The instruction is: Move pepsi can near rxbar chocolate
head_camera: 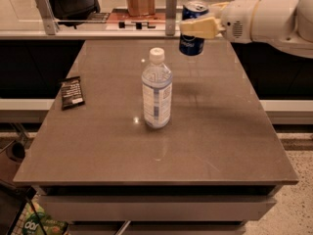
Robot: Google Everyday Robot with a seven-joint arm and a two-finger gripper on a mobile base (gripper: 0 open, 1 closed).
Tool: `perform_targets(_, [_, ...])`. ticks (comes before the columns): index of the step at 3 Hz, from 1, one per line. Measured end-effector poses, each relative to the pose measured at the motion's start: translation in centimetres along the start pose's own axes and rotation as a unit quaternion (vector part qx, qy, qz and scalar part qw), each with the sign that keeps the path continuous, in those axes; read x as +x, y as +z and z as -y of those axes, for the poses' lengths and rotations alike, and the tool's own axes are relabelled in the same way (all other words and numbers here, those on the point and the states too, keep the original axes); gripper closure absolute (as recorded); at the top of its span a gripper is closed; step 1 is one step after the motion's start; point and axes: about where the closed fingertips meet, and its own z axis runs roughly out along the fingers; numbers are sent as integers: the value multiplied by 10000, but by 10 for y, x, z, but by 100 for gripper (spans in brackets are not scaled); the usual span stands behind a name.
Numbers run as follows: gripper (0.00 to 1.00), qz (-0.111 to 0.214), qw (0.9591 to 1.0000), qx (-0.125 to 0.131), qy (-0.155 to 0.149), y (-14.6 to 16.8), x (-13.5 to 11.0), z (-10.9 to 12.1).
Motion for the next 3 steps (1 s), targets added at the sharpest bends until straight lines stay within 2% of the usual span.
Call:
perform_targets(1, [100,118,9982,-490,-339,33,-11,-11])
perform_targets(2, [100,158,9945,-873,-550,62,-15,-23])
perform_targets(3, [100,94,9922,-1060,-647,83,-16,-35])
